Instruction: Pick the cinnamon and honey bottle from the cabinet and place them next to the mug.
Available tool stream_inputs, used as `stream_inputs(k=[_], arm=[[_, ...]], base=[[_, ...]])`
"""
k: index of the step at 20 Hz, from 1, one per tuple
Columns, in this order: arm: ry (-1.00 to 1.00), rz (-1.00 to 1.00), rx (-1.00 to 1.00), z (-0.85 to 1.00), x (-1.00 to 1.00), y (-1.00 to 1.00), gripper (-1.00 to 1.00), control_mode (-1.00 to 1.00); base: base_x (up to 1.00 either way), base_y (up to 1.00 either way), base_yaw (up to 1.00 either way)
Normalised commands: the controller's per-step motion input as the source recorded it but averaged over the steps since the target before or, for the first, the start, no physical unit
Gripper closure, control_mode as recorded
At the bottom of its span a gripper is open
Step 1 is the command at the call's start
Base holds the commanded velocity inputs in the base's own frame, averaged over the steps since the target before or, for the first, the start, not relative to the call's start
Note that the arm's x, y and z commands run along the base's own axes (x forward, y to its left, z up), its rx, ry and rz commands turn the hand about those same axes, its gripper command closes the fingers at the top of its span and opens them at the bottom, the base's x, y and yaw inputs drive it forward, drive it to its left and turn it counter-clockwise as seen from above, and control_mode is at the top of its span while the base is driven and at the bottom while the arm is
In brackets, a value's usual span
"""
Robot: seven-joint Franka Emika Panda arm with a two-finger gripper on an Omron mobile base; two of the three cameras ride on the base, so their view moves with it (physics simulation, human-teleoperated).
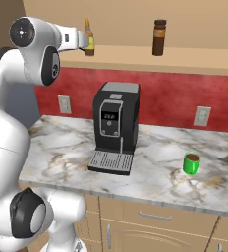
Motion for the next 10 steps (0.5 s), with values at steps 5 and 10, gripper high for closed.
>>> stream_inputs(k=[5,10], arm=[[-0.01,0.0,0.0,0.0,0.09,0.0,-1.0,-1.0],[-0.01,0.0,0.0,0.0,0.05,0.0,-1.0,-1.0]], base=[[0.0,0.0,0.0],[0.0,0.0,0.0]])
